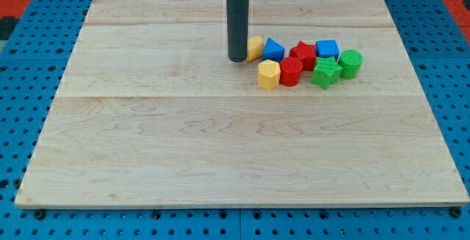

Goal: Push the green star diagonally right above the yellow hexagon

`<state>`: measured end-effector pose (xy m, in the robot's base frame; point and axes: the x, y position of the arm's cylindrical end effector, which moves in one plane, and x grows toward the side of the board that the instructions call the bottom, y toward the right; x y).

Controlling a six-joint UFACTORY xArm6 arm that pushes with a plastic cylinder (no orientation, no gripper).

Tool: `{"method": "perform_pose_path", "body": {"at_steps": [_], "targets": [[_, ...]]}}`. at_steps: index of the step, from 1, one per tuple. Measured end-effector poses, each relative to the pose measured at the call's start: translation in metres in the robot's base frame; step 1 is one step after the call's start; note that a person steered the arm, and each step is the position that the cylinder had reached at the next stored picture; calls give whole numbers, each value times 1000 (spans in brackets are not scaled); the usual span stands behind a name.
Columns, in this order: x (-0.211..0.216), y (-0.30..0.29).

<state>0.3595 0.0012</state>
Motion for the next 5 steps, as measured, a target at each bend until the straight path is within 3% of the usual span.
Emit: {"method": "perform_pose_path", "body": {"at_steps": [1,2,5], "targets": [[20,5],[126,34],[59,223]]}}
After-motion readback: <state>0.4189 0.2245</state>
